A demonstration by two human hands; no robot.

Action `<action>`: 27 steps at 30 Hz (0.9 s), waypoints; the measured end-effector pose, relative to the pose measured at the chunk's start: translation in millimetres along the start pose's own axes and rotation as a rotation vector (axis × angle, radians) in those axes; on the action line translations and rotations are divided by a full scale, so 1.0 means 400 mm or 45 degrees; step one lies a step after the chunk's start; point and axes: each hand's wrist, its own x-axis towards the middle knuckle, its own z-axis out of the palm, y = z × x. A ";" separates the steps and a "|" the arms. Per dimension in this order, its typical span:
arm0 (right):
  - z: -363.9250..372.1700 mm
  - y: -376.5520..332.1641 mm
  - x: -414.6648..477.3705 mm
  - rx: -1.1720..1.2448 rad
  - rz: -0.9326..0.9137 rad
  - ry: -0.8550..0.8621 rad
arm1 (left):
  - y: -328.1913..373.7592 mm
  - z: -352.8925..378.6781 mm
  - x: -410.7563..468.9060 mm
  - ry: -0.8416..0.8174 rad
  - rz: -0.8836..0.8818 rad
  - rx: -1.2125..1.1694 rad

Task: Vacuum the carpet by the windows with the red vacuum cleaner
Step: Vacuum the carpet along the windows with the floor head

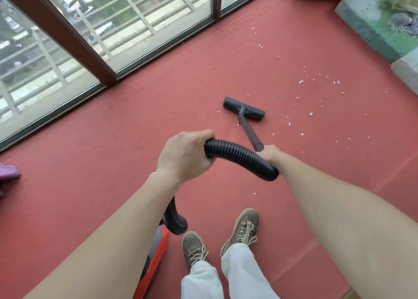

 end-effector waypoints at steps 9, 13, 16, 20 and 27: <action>0.230 0.112 -0.157 0.048 -0.087 -0.212 | -0.061 -0.024 -0.055 -0.315 0.017 0.029; 0.206 0.093 -0.136 0.079 -0.064 -0.174 | -0.061 -0.024 -0.053 -0.329 0.033 0.054; 0.116 0.040 -0.066 0.018 -0.067 -0.069 | -0.050 -0.013 -0.036 -0.212 -0.003 0.013; 0.050 -0.017 -0.007 0.057 -0.100 -0.043 | -0.040 -0.009 -0.012 -0.046 -0.043 -0.054; 0.144 -0.047 -0.064 -0.136 -0.246 -0.184 | -0.087 -0.043 -0.070 -0.139 -0.088 -0.019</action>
